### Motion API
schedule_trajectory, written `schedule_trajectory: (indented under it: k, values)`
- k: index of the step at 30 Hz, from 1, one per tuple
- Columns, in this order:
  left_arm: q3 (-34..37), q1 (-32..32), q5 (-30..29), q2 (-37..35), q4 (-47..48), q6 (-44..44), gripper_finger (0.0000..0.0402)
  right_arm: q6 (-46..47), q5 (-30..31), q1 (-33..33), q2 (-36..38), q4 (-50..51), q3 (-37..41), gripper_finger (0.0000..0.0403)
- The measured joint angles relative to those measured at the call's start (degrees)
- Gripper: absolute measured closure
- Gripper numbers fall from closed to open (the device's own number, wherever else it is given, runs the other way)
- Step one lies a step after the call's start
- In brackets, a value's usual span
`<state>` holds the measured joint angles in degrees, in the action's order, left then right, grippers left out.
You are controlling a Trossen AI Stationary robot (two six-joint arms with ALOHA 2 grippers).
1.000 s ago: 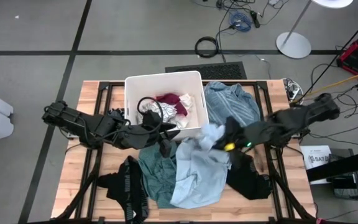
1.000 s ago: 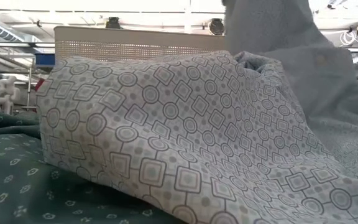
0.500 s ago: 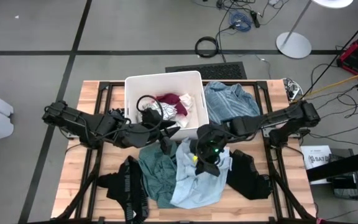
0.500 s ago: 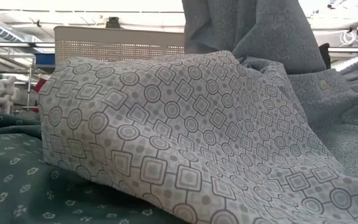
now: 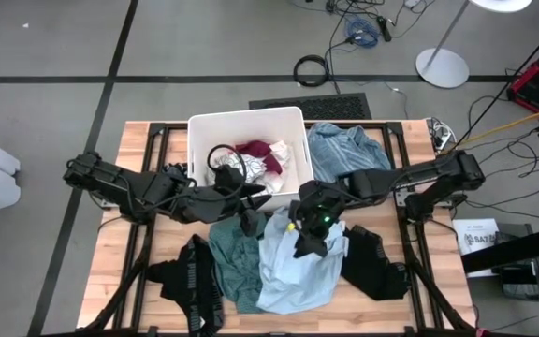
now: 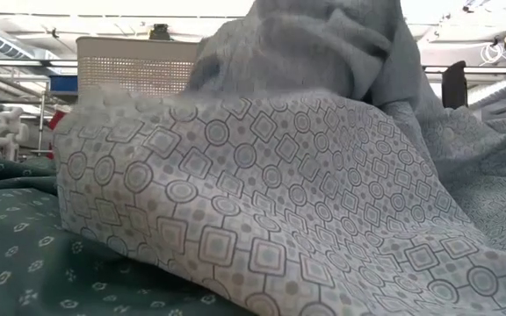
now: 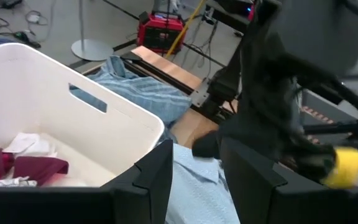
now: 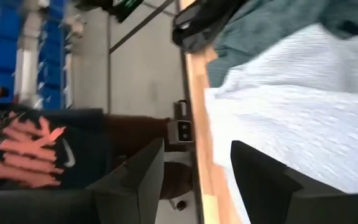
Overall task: Sort clothes
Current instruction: Put the light blue polo shirt into the white laundry organizer
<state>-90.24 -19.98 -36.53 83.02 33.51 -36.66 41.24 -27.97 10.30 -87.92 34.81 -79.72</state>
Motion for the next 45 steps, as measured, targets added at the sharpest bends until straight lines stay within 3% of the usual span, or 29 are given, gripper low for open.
schedule_trajectory:
  k: [5, 10, 12, 16, 19, 22, 26, 33, 39, 45]
  values:
    - [0.0, 0.7, 2.4, 0.0, 0.0, 2.5, 0.0256, 3.1, 15.9, 3.4, 7.7, 9.2, 0.0, 0.0237]
    - [0.0, 1.9, 4.1, 0.0, 0.0, 2.8, 0.0256, 13.5, 40.4, 13.6, 14.8, 23.4, 1.3, 0.0251]
    - [0.0, 2.5, 5.2, 0.0, 0.0, 3.0, 0.0256, 19.7, 43.6, 17.0, 16.9, 25.4, 5.7, 0.0253]
    - [0.0, 3.3, 6.1, 0.0, 0.0, 3.2, 0.0256, 24.7, 45.6, 20.3, 21.0, 13.5, 18.8, 0.0248]
    - [0.0, 4.1, 7.6, 0.0, -0.1, 4.1, 0.0256, 15.1, 44.2, 20.3, 21.5, -0.8, 26.3, 0.0229]
    - [0.0, 4.9, 8.9, 0.0, -0.2, 4.1, 0.0256, 2.8, 43.0, 19.2, 20.2, -8.5, 29.2, 0.02]
    - [0.0, 5.7, 10.6, 0.0, -1.2, 4.1, 0.0256, -8.3, 43.4, 17.6, 18.2, -8.3, 28.9, 0.0151]
    - [0.0, 5.8, 10.9, 0.0, -2.3, 4.0, 0.0256, -13.4, 40.0, 11.9, 15.4, -4.4, 28.9, 0.0077]
    - [0.0, 5.8, 10.9, 0.0, -2.7, 3.9, 0.0256, -16.5, 41.4, 8.5, 14.2, -4.1, 28.8, 0.0065]
    - [0.0, 5.9, 10.5, 0.0, -2.7, 2.6, 0.0256, -21.4, 39.1, 5.2, 10.4, -4.3, 28.8, 0.0065]
